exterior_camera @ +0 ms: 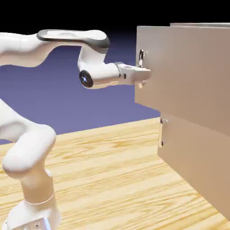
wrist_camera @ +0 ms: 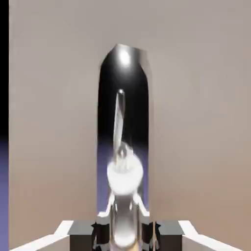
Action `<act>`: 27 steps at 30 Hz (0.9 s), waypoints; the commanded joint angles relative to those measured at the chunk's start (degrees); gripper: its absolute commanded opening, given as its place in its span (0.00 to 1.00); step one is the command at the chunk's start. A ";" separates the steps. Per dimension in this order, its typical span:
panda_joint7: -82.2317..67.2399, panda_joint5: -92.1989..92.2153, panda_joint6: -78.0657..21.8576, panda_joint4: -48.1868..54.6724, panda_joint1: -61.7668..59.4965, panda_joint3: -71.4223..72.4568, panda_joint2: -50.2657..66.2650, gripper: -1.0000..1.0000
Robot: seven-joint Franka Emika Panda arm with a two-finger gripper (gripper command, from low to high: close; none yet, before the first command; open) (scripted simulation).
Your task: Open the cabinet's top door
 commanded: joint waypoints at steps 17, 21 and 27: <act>19.86 -41.68 -17.70 -21.27 14.87 -31.52 -22.94 0.00; 23.27 -51.65 -23.70 -23.20 13.68 -38.99 -26.87 0.00; 26.33 -65.97 -34.37 -23.34 10.59 -51.35 -29.59 0.00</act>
